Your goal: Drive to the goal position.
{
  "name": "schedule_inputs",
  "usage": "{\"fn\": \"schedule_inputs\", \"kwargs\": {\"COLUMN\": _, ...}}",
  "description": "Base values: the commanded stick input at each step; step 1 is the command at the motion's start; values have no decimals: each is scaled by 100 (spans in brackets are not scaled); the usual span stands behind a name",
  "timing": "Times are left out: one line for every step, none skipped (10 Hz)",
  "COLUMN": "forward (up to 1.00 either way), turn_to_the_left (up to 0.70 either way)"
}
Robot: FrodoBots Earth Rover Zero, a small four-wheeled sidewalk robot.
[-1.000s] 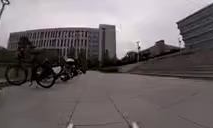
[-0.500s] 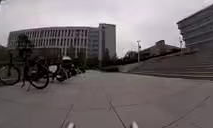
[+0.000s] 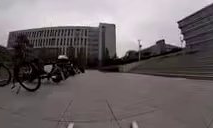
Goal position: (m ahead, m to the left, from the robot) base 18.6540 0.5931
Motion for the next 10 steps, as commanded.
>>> {"fn": "schedule_inputs", "kwargs": {"forward": 70, "turn_to_the_left": 0}}
{"fn": "schedule_inputs", "kwargs": {"forward": 70, "turn_to_the_left": 0}}
{"fn": "schedule_inputs", "kwargs": {"forward": 70, "turn_to_the_left": 0}}
{"fn": "schedule_inputs", "kwargs": {"forward": 70, "turn_to_the_left": 0}}
{"fn": "schedule_inputs", "kwargs": {"forward": 70, "turn_to_the_left": 0}}
{"fn": "schedule_inputs", "kwargs": {"forward": 70, "turn_to_the_left": 0}}
{"fn": "schedule_inputs", "kwargs": {"forward": 70, "turn_to_the_left": 0}}
{"fn": "schedule_inputs", "kwargs": {"forward": 70, "turn_to_the_left": 0}}
{"fn": "schedule_inputs", "kwargs": {"forward": 70, "turn_to_the_left": 0}}
{"fn": "schedule_inputs", "kwargs": {"forward": 70, "turn_to_the_left": 0}}
